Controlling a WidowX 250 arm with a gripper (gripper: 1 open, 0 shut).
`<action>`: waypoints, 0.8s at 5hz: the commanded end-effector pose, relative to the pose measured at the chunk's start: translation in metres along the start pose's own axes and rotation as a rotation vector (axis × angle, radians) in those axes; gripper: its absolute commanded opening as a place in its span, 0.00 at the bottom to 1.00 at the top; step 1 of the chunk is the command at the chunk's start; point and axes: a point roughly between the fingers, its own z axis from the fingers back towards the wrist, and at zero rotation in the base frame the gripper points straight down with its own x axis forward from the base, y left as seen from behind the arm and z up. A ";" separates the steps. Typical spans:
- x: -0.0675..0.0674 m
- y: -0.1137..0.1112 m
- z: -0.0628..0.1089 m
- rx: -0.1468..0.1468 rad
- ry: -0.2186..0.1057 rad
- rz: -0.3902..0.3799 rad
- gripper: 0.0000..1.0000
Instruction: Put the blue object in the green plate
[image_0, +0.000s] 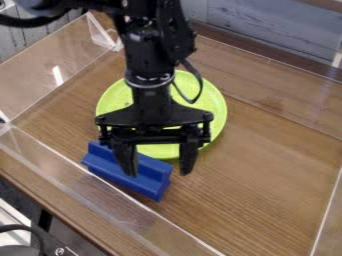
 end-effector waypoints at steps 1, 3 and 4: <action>0.017 0.008 -0.003 -0.019 -0.020 0.018 1.00; 0.034 0.018 -0.004 -0.035 -0.016 0.035 1.00; 0.036 0.020 -0.012 -0.042 -0.014 0.026 1.00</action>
